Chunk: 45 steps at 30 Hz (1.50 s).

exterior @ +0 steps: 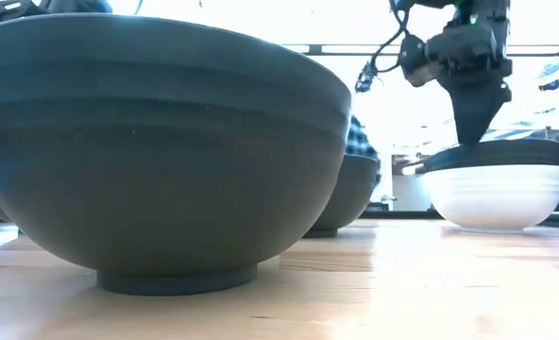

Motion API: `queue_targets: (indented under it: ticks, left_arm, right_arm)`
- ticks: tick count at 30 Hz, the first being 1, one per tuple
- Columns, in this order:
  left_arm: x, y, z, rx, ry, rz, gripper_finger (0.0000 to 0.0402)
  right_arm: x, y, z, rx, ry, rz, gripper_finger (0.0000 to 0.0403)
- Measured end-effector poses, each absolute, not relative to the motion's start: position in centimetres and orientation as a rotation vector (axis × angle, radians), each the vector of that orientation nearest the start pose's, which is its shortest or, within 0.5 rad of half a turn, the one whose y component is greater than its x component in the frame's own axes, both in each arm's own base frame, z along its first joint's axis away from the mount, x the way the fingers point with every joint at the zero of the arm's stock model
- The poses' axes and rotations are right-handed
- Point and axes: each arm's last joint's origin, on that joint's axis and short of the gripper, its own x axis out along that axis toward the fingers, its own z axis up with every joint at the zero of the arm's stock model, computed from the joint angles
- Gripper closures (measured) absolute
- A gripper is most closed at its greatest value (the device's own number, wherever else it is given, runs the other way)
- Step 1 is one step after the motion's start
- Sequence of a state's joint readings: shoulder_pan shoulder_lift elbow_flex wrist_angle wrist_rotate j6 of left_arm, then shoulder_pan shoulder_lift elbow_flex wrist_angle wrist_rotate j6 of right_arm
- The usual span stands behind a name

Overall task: Nest bowls inside each other
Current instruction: Stack the white bowl on top of the black bowls

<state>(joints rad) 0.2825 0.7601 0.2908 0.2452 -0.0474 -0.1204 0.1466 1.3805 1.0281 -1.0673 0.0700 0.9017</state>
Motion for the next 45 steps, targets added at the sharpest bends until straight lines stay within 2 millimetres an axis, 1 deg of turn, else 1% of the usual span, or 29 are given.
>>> queue_targets:
  ticks: [6, 9, 12, 20, 28, 34, 40, 45]
  left_arm:
    - [16.1, 4.8, 20.3, -0.15, 0.238, 0.343, 0.0349]
    - [16.1, 4.8, 20.2, -0.152, 0.252, 0.343, 0.0345]
    - [16.1, 4.8, 20.0, -0.159, 0.265, 0.345, 0.0342]
    - [16.7, 5.0, 19.4, -0.163, 0.298, 0.347, 0.0348]
    - [16.9, 5.0, 19.1, -0.162, 0.314, 0.347, 0.0338]
    - [16.9, 5.0, 19.1, -0.157, 0.314, 0.346, 0.0342]
    - [16.9, 5.0, 19.1, -0.145, 0.315, 0.344, 0.0344]
    - [16.9, 5.0, 19.1, -0.13, 0.315, 0.341, 0.0337]
  right_arm:
    - [21.2, 3.6, 26.8, 0.644, 1.219, -0.585, 0.0286]
    - [20.0, 4.7, 27.6, 0.673, 1.193, -0.579, 0.0286]
    - [19.0, 6.1, 27.9, 0.692, 1.193, -0.581, 0.0286]
    - [17.8, 10.3, 27.1, 0.714, 1.236, -0.582, 0.0286]
    - [16.8, 13.5, 26.1, 0.75, 1.264, -0.631, 0.0286]
    - [16.1, 15.8, 25.0, 0.778, 1.291, -0.675, 0.0286]
    - [15.5, 17.6, 24.2, 0.826, 1.299, -0.697, 0.0286]
    - [14.9, 18.5, 23.7, 0.851, 1.306, -0.744, 0.0286]
